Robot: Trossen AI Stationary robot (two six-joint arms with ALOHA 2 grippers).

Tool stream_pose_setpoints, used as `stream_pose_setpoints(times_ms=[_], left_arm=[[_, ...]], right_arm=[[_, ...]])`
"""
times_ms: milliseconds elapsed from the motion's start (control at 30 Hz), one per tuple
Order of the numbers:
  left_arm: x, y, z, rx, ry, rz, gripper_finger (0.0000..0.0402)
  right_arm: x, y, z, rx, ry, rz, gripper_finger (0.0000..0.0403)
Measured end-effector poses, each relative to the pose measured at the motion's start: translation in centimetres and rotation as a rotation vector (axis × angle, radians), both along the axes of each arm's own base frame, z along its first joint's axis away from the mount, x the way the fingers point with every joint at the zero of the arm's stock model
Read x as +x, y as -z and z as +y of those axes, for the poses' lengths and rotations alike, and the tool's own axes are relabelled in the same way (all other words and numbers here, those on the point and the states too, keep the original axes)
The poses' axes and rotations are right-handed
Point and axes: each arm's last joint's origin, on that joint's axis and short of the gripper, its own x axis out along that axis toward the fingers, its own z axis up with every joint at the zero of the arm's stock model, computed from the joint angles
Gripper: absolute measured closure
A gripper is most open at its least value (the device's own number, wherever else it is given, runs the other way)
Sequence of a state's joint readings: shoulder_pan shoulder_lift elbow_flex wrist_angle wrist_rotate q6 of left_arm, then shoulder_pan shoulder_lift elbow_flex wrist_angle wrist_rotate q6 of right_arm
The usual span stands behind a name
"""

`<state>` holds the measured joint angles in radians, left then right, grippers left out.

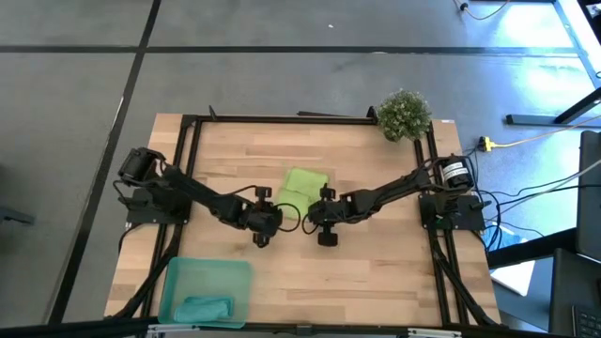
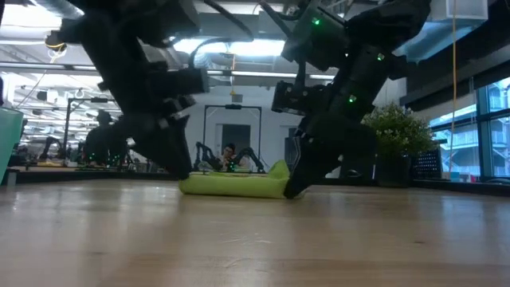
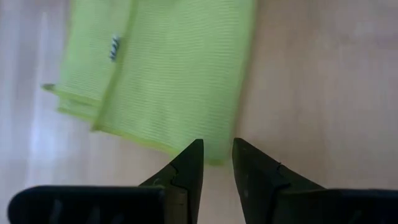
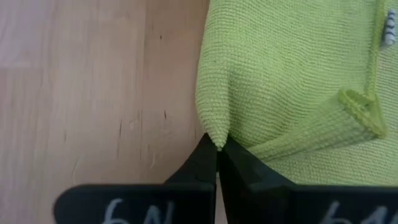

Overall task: Roll microfiber towels into tight, uniform cylinder then place into a basket
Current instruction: Roll the yellow green microfiber towel

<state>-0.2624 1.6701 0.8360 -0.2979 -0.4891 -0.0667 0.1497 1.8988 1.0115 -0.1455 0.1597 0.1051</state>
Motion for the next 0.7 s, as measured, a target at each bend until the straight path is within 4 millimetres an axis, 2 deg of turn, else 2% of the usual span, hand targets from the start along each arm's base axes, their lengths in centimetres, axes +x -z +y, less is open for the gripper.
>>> stream_pose_setpoints(times_ms=[233, 533, 600, 700], left_arm=[[0.6, 1.0, 0.2, 0.025, 0.053, 0.025, 0.032], [1.0, 2.7, 0.9, 0.036, 0.03, 0.079, 0.0321], [1.1, 2.9, 1.0, 0.041, 0.026, 0.087, 0.0331], [1.0, 2.8, 1.0, 0.033, 0.029, 0.087, 0.0375]], right_arm=[[0.0, 0.0, 0.1, 0.009, 0.013, -0.001, 0.0399], [0.0, 0.0, 0.1, 0.007, 0.013, 0.0, 0.0399], [0.0, 0.0, 0.1, 0.007, 0.014, 0.0, 0.0399], [-0.1, 0.0, 0.1, 0.009, 0.017, 0.001, 0.0399]])
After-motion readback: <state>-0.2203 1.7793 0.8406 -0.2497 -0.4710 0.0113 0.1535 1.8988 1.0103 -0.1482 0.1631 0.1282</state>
